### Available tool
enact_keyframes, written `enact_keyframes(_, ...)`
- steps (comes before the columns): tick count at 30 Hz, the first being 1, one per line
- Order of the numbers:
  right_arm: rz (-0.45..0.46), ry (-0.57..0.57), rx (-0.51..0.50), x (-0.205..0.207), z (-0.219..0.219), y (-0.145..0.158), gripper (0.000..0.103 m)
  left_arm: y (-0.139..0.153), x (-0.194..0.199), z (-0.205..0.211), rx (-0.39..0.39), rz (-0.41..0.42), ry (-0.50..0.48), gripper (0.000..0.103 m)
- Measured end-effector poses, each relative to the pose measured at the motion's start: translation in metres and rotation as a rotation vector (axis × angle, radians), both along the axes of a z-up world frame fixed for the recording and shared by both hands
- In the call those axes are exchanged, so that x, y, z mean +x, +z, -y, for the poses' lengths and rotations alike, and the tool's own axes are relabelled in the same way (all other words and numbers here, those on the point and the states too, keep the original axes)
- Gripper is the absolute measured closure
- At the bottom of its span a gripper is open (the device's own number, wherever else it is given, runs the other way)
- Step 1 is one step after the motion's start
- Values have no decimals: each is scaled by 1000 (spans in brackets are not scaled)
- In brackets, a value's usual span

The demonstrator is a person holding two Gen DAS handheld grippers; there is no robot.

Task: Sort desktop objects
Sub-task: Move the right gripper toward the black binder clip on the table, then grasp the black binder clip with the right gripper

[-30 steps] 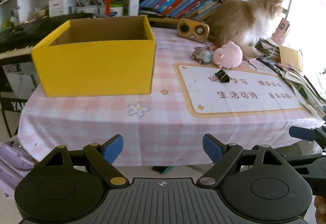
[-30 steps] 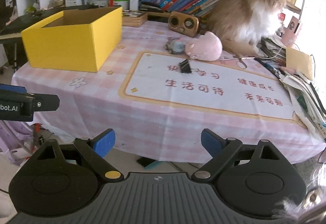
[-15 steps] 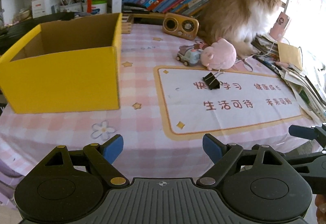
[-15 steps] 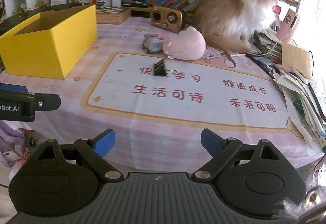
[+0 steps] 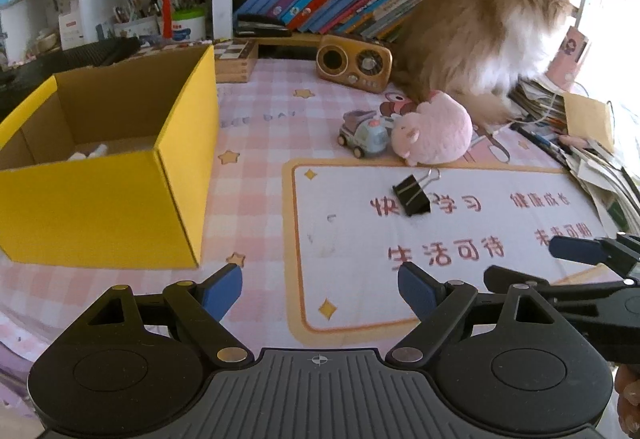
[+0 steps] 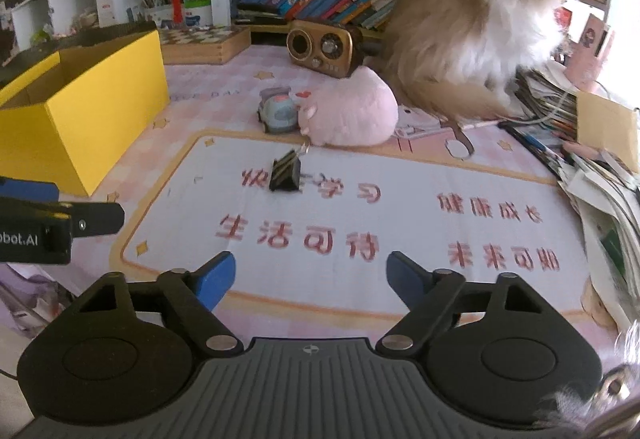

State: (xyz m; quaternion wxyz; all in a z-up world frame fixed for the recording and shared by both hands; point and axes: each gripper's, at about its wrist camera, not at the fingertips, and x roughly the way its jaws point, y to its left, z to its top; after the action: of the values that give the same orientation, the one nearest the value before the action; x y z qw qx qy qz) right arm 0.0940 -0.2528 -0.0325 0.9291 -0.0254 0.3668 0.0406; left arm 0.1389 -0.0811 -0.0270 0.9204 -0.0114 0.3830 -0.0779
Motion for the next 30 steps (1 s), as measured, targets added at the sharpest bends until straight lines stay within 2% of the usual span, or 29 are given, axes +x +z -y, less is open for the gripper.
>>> enact_keyframes(3, 7, 21, 29, 16, 8, 0, 32, 1, 7, 5, 10, 1, 18, 15)
enact_keyframes(7, 8, 39, 72, 38, 17, -2, 33, 2, 17, 10, 24, -1, 48, 16)
enact_keyframes(13, -5, 54, 133, 74, 27, -11, 40, 3, 28, 18, 48, -12, 77, 16)
enact_keyframes(17, -11, 66, 163, 95, 28, -17, 49, 2, 33, 21, 65, -23, 89, 16)
enact_keyframes(23, -43, 87, 210, 124, 23, -29, 55, 5, 39, 24, 88, -22, 119, 16)
enact_keyframes(30, -86, 78, 262, 138, 21, -40, 61, 7, 40, 24, 111, -29, 144, 16)
